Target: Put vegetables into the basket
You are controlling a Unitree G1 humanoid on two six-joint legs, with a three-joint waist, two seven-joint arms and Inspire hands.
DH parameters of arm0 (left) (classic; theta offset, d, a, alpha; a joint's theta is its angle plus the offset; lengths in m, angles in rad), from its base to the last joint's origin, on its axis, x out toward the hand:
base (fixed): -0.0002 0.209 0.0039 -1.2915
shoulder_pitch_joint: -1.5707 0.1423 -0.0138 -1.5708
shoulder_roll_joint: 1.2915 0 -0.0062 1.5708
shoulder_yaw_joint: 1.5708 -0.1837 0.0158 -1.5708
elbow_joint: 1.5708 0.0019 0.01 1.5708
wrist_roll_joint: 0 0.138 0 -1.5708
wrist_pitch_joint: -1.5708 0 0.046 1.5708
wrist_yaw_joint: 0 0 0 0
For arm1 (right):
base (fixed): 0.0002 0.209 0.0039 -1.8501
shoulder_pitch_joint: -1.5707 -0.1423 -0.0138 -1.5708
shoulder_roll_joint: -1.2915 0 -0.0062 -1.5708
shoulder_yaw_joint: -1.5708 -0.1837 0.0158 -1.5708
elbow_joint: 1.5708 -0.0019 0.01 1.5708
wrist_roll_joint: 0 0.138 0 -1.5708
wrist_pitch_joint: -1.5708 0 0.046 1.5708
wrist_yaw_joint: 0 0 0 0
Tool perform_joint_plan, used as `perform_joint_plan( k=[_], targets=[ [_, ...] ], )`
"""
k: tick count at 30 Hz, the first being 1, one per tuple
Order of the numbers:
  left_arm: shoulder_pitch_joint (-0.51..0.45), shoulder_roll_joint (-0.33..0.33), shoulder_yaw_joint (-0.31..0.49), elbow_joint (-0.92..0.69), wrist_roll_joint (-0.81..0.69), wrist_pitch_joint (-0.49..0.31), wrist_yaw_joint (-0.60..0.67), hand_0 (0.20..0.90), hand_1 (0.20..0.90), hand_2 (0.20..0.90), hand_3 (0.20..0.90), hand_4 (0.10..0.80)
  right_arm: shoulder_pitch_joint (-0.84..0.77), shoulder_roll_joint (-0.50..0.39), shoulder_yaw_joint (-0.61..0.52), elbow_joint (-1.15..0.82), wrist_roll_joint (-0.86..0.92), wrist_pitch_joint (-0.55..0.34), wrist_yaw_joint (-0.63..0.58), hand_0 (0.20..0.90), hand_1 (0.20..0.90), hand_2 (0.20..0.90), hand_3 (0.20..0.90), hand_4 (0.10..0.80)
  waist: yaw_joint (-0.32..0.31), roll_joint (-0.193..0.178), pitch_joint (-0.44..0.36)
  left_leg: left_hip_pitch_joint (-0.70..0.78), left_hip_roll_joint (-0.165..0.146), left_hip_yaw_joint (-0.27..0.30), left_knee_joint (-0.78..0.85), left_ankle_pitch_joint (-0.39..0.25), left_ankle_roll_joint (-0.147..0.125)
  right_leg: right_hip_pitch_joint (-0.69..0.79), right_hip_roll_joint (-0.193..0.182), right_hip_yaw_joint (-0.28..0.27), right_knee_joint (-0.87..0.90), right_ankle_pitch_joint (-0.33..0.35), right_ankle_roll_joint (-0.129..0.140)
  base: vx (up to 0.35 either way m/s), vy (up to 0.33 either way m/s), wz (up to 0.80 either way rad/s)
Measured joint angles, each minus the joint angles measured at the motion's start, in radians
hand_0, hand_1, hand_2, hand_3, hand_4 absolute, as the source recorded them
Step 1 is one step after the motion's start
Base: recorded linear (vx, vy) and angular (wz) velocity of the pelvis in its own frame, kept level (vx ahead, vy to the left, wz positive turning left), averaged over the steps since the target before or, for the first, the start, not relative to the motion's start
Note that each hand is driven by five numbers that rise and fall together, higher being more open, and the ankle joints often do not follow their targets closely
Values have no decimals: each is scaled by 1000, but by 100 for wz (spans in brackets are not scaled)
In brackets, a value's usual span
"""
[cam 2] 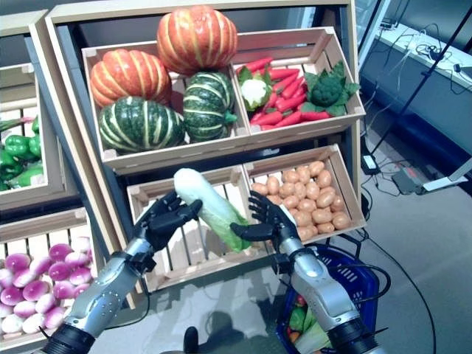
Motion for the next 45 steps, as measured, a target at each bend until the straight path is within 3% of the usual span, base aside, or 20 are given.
perform_joint_plan(
  k=[5, 9, 15, 22, 31, 45],
  targets=[
    [0, -10, -8, 0, -1, 20, 30, 300, 300, 300, 300, 400, 0, 15, 6, -1, -9, 4, -119, 900, 900, 900, 900, 800, -1, 8, -5, 0, -1, 0, 0, -1, 1, -1, -1, 3, -1, 0, 0, 0, 0, 0],
    [0, -11, -9, 0, -2, 35, 38, 300, 300, 300, 300, 400, -8, 26, 19, -1, -8, 42, -122, 900, 900, 900, 900, 800, 2, 16, -9, 0, -1, -1, 0, -1, 1, 0, -1, 2, -1, 0, 0, 0, 0, 0],
    [0, -6, -3, 1, -2, 61, 43, 300, 300, 300, 300, 400, -10, -26, 56, -13, 87, 143, 91, 900, 900, 900, 900, 800, 6, 16, -10, -1, -1, -4, 0, -1, 1, 1, -1, -3, -1, 0, 0, 0, 0, 0],
    [1, 18, -3, 3, -2, 68, 7, 300, 300, 300, 300, 400, -19, -140, 86, 3, 236, 161, 298, 900, 900, 900, 900, 800, 14, 14, -11, 2, -3, -20, 0, -1, 0, 15, 1, -11, -3, 0, 0, 20, -17, 6],
    [3, 50, 9, 3, -11, 68, -51, 300, 300, 300, 300, 400, -21, -189, 81, 30, 312, 164, 419, 900, 900, 900, 900, 800, 11, -19, -32, 0, -3, -21, -1, 0, 0, 16, 2, -10, -11, 0, 0, 0, 0, 0],
    [3, 50, 37, 3, -14, 67, -81, 300, 300, 300, 300, 400, -12, -205, 47, 30, 342, 161, 485, 900, 900, 900, 900, 800, 2, -22, -34, 1, -3, -19, -1, 0, 0, 17, 2, -7, -13, 0, 0, 0, 0, 0]
  ],
)
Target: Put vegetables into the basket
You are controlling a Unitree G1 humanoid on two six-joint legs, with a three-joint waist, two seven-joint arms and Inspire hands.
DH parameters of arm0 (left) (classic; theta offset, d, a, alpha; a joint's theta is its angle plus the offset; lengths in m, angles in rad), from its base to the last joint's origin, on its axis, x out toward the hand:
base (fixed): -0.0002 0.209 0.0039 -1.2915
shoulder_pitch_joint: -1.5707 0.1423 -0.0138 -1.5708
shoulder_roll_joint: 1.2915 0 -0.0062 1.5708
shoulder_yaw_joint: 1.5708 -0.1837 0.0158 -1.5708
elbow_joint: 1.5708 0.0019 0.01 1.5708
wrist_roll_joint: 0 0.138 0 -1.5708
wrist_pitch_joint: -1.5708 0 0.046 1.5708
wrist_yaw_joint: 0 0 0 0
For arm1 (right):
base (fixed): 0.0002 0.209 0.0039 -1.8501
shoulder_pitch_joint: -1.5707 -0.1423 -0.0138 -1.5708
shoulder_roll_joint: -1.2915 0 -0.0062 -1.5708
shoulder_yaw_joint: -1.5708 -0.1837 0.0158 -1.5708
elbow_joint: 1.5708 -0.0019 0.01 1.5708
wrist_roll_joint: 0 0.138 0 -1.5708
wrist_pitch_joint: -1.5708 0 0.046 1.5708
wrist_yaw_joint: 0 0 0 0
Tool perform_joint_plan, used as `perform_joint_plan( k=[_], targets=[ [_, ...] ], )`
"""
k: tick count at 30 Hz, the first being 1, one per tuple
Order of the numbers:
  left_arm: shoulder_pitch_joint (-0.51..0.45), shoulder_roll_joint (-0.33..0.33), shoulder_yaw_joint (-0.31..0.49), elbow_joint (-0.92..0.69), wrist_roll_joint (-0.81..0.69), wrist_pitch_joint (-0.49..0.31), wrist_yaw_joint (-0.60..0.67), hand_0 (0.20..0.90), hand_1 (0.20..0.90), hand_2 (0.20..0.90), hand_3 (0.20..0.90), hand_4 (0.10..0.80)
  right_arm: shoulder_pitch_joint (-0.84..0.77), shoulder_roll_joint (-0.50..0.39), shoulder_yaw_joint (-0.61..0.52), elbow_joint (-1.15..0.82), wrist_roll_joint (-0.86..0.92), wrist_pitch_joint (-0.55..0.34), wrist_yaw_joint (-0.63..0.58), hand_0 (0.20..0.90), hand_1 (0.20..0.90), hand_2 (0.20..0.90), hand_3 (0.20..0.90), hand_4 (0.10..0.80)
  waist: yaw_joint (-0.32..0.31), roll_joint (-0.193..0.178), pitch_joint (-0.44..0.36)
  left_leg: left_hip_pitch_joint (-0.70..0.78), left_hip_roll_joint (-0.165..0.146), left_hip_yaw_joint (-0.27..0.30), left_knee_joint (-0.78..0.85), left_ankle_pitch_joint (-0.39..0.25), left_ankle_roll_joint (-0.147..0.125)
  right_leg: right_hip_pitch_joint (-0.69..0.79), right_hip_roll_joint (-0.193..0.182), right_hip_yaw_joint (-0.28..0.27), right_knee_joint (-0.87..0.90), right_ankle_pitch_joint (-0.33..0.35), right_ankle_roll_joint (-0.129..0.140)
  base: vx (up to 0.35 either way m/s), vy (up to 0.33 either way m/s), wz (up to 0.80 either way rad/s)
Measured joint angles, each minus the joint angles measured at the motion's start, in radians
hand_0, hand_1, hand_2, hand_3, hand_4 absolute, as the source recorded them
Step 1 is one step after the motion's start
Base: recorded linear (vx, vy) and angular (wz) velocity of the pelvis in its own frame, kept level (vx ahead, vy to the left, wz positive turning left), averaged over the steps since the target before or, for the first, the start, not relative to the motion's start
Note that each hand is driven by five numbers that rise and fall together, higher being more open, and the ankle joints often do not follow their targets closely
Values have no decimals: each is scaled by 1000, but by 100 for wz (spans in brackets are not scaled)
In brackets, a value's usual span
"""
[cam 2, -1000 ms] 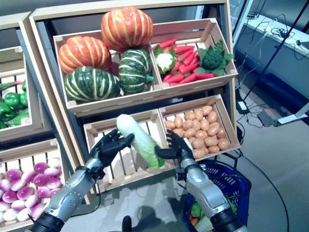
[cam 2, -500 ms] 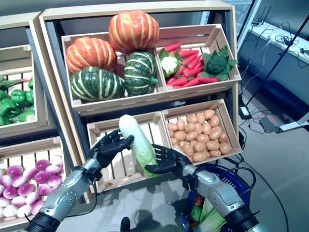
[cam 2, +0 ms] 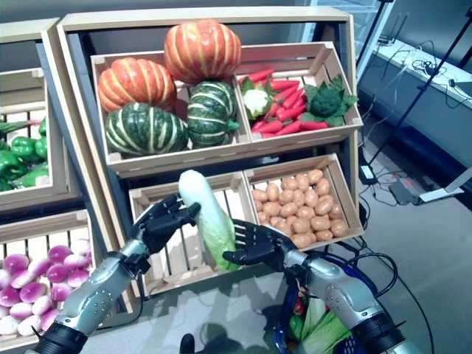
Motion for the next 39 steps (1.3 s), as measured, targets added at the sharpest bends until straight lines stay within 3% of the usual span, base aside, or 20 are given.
perform_joint_plan(
  k=[4, 13, 28, 30, 31, 39],
  targets=[
    [0, -1, -4, 1, 0, 0, 12, 300, 300, 300, 300, 400, 5, 26, 2, -1, -48, -9, -11, 900, 900, 900, 900, 800, -1, 0, 0, 0, 0, 2, 0, 0, 0, 0, 0, 2, 0, 0, 0, 0, 0, 0],
    [0, -23, -13, 12, 3, -1, 82, 300, 300, 300, 300, 400, -1, 125, 64, -9, -143, -18, -187, 900, 900, 900, 900, 800, 1, 5, 0, 0, -1, 1, 0, 0, 0, 1, -1, 3, -1, 0, 0, 0, 0, 0],
    [0, -44, -27, 12, 6, 0, 110, 300, 300, 300, 300, 400, -12, 161, 112, -11, -155, -18, -319, 900, 900, 900, 900, 800, 6, 24, 1, 0, -4, -8, 0, 0, 0, 8, -1, 2, -6, 0, 0, 0, 0, 0],
    [0, -44, -27, 12, 6, 0, 112, 300, 300, 300, 300, 400, -14, 161, 116, -11, -155, -18, -319, 364, 364, 364, 364, 442, 7, 26, 1, 1, -5, -9, 0, 0, 0, 9, -1, 2, -7, 0, 0, 0, 1, 2],
    [0, -44, -27, 12, 6, 0, 112, 300, 300, 300, 300, 400, -14, 160, 116, -11, -155, -18, -319, 300, 300, 300, 300, 400, 7, 26, 1, 1, -5, -9, 0, 0, 0, 10, -1, 2, -8, 0, 0, 0, 0, 0],
    [0, -44, -22, 11, 0, 0, 117, 300, 300, 300, 300, 400, -14, 149, 114, -2, -154, -18, -348, 300, 300, 300, 300, 400, 7, 26, 1, 4, -6, -9, -6, 0, 0, 16, -1, 3, -13, 0, 0, 0, 0, 0]
  ],
)
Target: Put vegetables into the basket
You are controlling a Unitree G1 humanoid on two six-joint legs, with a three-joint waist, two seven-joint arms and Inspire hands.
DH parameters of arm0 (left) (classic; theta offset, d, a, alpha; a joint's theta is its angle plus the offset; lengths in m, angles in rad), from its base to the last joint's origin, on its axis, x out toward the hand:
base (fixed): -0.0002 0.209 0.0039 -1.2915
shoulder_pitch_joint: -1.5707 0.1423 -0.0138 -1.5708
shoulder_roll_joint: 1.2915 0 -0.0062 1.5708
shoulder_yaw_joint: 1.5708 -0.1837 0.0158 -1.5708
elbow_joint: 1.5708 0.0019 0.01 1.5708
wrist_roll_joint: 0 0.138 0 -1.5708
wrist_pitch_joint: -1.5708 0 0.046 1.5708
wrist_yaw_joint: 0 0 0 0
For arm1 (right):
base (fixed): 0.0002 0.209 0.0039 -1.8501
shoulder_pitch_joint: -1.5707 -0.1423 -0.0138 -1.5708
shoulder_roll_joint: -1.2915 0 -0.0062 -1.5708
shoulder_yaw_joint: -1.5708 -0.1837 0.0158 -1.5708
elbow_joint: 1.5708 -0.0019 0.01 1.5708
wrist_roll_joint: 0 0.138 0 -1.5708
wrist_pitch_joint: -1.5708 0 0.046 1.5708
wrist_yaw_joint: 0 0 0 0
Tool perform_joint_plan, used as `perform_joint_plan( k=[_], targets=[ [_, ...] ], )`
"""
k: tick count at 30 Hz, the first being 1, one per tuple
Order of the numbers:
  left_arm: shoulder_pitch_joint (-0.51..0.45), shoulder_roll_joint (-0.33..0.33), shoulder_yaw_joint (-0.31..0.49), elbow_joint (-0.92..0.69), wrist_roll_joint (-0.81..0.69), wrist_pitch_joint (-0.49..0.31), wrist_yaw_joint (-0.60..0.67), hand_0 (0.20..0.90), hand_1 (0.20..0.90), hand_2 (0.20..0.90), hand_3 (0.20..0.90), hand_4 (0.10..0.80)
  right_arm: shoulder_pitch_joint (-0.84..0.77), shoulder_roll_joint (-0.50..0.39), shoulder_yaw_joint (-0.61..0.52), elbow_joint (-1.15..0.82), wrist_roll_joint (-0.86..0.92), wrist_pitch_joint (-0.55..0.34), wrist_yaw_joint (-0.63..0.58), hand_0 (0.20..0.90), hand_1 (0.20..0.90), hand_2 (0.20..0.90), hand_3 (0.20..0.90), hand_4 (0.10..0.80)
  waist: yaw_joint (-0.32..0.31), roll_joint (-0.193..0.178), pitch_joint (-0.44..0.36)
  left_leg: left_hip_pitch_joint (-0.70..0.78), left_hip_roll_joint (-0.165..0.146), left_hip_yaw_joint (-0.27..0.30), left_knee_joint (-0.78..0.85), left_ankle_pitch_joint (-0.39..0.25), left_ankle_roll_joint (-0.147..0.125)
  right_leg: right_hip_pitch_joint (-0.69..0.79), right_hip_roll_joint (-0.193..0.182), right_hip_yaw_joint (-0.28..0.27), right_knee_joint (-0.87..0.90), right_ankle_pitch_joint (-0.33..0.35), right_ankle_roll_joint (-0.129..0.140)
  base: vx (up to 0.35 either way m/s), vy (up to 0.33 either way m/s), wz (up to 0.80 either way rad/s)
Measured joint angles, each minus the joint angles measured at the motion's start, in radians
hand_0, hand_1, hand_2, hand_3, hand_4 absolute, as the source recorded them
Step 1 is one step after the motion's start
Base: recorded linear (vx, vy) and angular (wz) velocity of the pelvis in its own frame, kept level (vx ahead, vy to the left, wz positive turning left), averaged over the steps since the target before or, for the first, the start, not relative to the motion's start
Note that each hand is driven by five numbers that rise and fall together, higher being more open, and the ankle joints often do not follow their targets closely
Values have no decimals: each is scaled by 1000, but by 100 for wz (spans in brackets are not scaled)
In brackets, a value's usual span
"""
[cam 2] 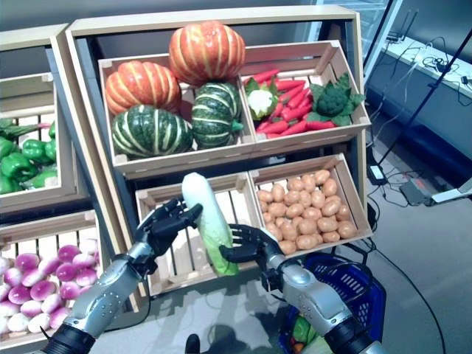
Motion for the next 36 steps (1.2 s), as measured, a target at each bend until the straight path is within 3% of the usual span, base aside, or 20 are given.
perform_joint_plan(
  k=[20, 21, 22, 23, 36],
  targets=[
    [0, -1, 10, -1, -2, 0, 3, 300, 300, 300, 300, 400, 4, 4, 4, 0, 11, -15, 0, 300, 300, 300, 300, 400, -5, 0, 0, 2, 0, 1, 0, 0, 0, 2, 0, 2, 0, 0, 0, 0, 0, 0],
    [0, -1, 10, -1, -2, 0, 3, 498, 498, 498, 498, 532, 8, 5, 4, 0, 11, -20, 0, 300, 300, 300, 300, 400, -6, 0, 0, 2, 0, 1, 0, 0, 0, 1, 0, 2, 0, 0, 0, 0, 0, 0],
    [0, -1, 10, -1, -2, 0, 3, 766, 766, 766, 766, 711, 8, 4, 4, 0, 11, -21, 0, 300, 300, 300, 300, 400, -6, 0, 0, 2, 0, 1, 0, 0, 0, 1, 0, 3, 0, 0, 0, 0, 0, 0],
    [0, -1, 10, -1, -3, 0, 2, 900, 900, 900, 900, 800, 8, 4, 4, 0, 12, -21, 0, 300, 300, 300, 300, 400, -6, 0, 0, 3, 0, 1, -1, -1, 1, 1, 0, 3, 0, 0, 0, 0, 0, 0],
    [-1, -2, 13, -5, -83, -2, -82, 900, 900, 900, 900, 800, 23, -23, -42, 4, 128, -72, 17, 300, 300, 300, 300, 400, -7, -6, 4, 3, 0, 6, -1, -2, 2, -1, -1, 21, -1, 0, 0, 0, 0, 0]
  ],
)
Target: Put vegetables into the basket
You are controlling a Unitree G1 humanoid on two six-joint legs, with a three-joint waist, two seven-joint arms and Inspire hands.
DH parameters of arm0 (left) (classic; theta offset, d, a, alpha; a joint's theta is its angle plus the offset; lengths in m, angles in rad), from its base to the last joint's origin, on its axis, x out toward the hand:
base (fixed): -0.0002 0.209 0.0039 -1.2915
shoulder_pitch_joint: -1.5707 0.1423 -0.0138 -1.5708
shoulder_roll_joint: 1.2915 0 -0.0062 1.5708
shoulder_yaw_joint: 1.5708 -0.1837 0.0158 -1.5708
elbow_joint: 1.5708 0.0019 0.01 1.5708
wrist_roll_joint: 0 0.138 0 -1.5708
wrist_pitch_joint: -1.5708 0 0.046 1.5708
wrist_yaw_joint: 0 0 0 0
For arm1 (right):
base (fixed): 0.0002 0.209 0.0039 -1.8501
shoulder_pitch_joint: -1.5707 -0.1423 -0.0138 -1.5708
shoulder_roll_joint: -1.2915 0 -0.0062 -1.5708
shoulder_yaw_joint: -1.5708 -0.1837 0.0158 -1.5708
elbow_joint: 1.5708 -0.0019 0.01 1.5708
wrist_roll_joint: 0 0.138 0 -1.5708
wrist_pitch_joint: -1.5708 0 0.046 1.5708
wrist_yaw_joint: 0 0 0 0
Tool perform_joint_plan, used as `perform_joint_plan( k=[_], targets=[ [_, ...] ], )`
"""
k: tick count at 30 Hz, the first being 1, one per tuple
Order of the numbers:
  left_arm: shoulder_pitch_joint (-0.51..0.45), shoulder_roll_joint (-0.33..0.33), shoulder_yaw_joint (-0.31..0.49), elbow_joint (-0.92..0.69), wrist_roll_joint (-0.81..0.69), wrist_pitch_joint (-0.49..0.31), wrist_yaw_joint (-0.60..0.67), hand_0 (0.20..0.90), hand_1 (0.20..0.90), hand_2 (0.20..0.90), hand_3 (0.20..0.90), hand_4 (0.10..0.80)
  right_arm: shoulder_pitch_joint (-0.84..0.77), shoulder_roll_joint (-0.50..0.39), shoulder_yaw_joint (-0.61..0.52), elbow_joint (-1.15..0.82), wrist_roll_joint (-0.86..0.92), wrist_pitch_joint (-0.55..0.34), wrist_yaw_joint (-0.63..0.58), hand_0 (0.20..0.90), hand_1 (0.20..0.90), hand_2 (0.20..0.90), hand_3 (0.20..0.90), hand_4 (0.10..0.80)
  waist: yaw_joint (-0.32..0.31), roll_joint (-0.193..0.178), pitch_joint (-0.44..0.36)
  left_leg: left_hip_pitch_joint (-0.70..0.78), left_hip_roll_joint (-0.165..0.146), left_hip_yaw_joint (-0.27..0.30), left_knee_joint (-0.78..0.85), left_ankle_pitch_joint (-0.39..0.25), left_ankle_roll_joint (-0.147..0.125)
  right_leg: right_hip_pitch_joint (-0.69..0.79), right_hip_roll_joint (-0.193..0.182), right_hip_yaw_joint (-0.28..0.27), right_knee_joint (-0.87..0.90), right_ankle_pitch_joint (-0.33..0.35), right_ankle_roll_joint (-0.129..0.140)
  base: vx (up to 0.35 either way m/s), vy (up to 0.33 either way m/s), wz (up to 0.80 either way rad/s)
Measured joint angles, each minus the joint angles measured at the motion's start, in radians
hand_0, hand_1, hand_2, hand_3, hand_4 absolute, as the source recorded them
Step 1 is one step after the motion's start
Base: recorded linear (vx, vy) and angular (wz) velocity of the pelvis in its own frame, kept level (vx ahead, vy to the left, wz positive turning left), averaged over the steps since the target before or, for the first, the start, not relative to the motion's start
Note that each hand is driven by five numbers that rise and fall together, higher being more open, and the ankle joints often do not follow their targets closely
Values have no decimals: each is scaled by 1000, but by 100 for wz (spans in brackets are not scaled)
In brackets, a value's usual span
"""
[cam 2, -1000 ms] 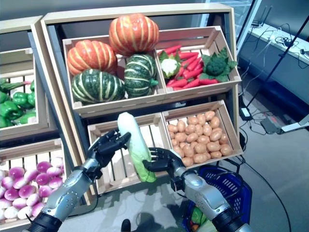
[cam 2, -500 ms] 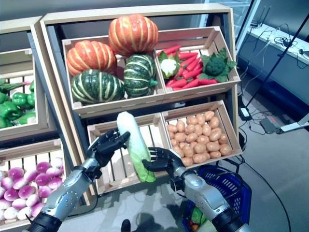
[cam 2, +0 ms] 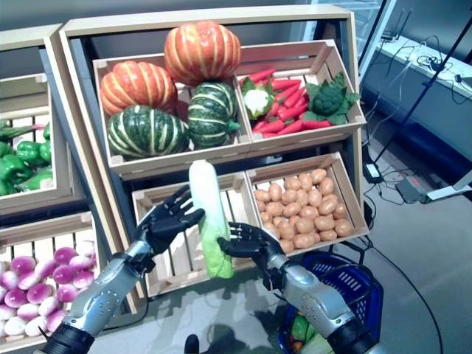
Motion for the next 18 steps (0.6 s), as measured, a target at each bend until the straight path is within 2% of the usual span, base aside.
perform_joint_plan(
  k=[10, 18],
  targets=[
    [0, -7, 0, -7, -24, 4, -59, 900, 900, 900, 900, 800, 46, 26, -125, -2, 110, -79, 37, 300, 300, 300, 300, 400, -6, -6, 4, 0, 0, 7, 0, -3, 0, -3, -1, 6, -3, 0, 0, -13, -7, -1],
    [0, -7, 9, -7, -24, 11, -69, 900, 900, 900, 900, 800, 74, 45, -237, -2, 110, -126, 26, 300, 300, 300, 300, 400, -30, -14, 11, 0, 0, 28, 3, -8, 1, -13, -4, 28, -3, 2, 4, -16, -12, -6]
  ],
)
